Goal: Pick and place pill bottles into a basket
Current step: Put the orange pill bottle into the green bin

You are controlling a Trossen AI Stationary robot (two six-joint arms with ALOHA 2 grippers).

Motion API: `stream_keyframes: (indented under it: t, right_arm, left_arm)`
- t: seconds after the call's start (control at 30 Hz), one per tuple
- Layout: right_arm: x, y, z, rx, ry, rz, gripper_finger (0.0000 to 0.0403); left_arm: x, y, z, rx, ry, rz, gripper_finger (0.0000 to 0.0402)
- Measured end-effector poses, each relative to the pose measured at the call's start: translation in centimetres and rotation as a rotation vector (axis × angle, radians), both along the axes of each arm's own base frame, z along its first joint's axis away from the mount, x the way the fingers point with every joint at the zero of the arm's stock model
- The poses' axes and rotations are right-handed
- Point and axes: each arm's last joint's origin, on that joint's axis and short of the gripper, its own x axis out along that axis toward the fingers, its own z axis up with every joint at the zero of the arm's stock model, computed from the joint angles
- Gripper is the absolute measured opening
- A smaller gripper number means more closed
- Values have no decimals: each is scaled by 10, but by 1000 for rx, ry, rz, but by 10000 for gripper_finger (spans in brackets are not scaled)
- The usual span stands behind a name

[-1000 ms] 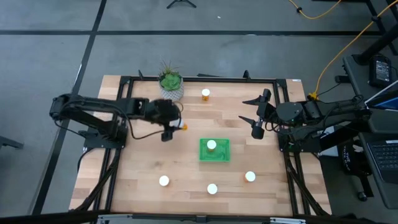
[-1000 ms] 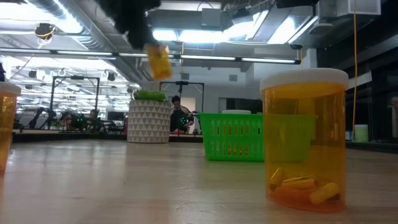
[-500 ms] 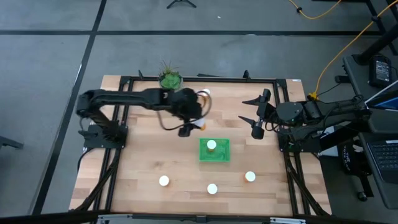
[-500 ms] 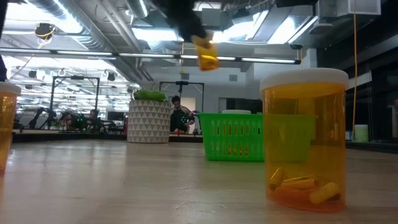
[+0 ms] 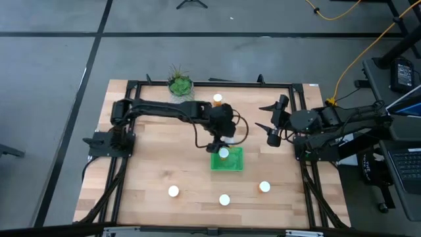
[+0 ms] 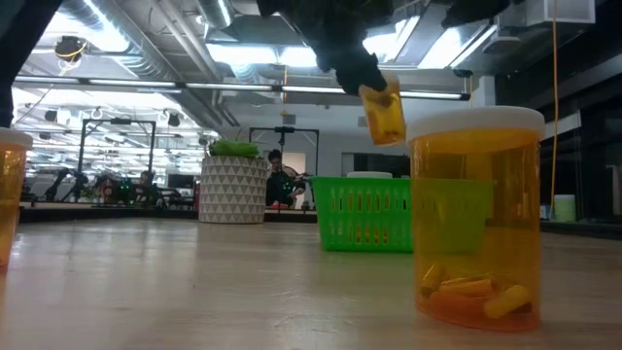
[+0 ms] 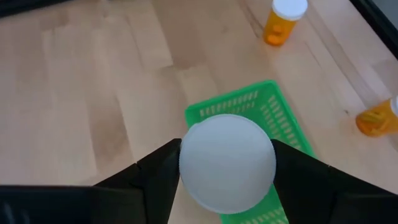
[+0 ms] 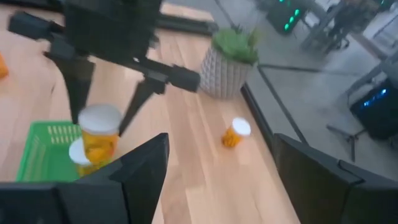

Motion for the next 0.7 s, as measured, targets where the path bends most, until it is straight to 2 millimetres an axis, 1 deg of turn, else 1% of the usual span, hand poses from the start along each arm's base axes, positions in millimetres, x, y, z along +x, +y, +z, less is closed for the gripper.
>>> stream_keyframes:
  t: [0.13,0.33,0.43,0.63,0.7]
  right_arm:
    - [-11,-3,-2,21,25,-40,287]
    - [-30,-7,-1,67,36,-77,287]
    - [-34,-8,-1,70,34,-79,287]
    - [-36,-9,0,68,31,-76,287]
    - [-36,-8,0,68,31,-76,287]
  left_arm:
    - [4,-4,-3,-11,-7,4,230]
    - [8,-2,-6,-21,-23,20,230]
    - [11,-2,-12,-26,-13,22,231]
    - [20,-4,-23,-81,-30,10,229]
    - [20,-4,-25,-85,-21,11,231]
